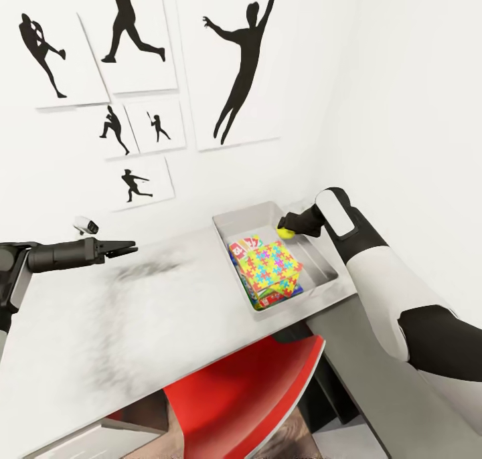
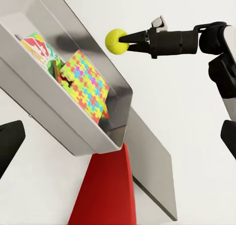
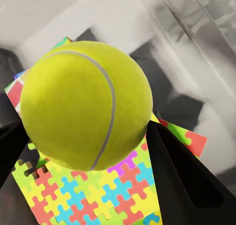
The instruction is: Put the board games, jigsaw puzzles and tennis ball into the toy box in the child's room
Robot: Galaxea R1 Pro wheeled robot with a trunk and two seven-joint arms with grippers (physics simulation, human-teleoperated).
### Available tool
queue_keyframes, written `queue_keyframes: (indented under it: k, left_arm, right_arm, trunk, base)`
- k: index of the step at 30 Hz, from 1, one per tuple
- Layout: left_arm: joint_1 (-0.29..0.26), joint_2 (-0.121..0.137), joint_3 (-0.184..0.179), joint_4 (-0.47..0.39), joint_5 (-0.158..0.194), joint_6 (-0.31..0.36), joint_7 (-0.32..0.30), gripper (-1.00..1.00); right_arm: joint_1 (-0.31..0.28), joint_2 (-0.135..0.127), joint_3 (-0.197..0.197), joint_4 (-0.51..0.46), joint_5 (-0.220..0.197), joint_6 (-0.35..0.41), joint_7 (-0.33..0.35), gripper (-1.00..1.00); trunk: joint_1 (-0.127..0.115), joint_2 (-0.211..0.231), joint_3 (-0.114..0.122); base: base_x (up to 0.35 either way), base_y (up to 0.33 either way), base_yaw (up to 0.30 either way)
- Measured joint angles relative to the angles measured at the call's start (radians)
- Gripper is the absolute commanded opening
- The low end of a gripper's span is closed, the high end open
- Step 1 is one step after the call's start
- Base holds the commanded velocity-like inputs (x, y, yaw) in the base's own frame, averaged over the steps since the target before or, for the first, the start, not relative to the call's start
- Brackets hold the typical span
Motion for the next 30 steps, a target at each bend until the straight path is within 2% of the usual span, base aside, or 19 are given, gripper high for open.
queue_keyframes:
  k: [16,23,30]
  left_arm:
    - [0.000,0.000,0.000,0.000,0.000,0.000,-0.001,1.00]
    - [0.000,0.001,0.002,0.000,0.000,0.000,0.000,1.00]
    - [0.000,0.001,0.006,0.000,-0.002,0.000,0.000,1.00]
  right_arm:
    - [0.000,-0.004,0.001,-0.002,0.001,0.000,-0.003,-1.00]
    - [0.000,-0.037,-0.002,-0.003,0.003,0.000,-0.004,-1.00]
    - [0.006,-0.049,-0.003,-0.005,0.000,0.001,-0.003,-1.00]
  trunk:
    - [0.000,0.000,-0.024]
    - [0.000,0.000,-0.024]
    - [0.000,0.000,-0.017]
  base:
    - [-0.018,0.006,0.000]
    - [-0.079,0.033,-0.034]
    - [-0.136,0.075,-0.172]
